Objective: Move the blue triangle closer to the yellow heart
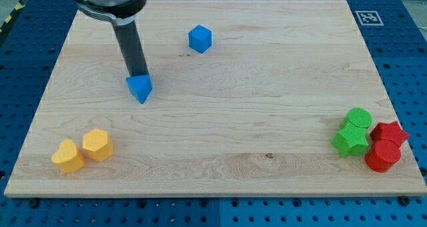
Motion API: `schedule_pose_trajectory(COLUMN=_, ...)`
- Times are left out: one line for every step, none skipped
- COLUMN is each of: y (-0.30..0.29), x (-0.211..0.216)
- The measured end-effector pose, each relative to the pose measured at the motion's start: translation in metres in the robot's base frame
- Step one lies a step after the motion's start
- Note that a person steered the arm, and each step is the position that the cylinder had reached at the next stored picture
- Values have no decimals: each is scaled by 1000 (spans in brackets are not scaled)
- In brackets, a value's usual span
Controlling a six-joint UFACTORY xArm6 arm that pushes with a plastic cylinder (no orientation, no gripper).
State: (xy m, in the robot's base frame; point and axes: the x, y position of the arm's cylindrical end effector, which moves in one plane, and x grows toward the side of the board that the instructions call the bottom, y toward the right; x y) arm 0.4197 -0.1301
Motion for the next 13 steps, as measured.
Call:
schedule_pose_trajectory(y=36, x=0)
schedule_pose_trajectory(y=36, x=13)
schedule_pose_trajectory(y=19, x=35)
schedule_pose_trajectory(y=4, x=48)
schedule_pose_trajectory(y=10, x=35)
schedule_pose_trajectory(y=10, x=21)
schedule_pose_trajectory(y=4, x=21)
schedule_pose_trajectory(y=-9, x=17)
schedule_pose_trajectory(y=-21, x=17)
schedule_pose_trajectory(y=-32, x=17)
schedule_pose_trajectory(y=-42, x=16)
schedule_pose_trajectory(y=-56, x=16)
schedule_pose_trajectory(y=-70, x=16)
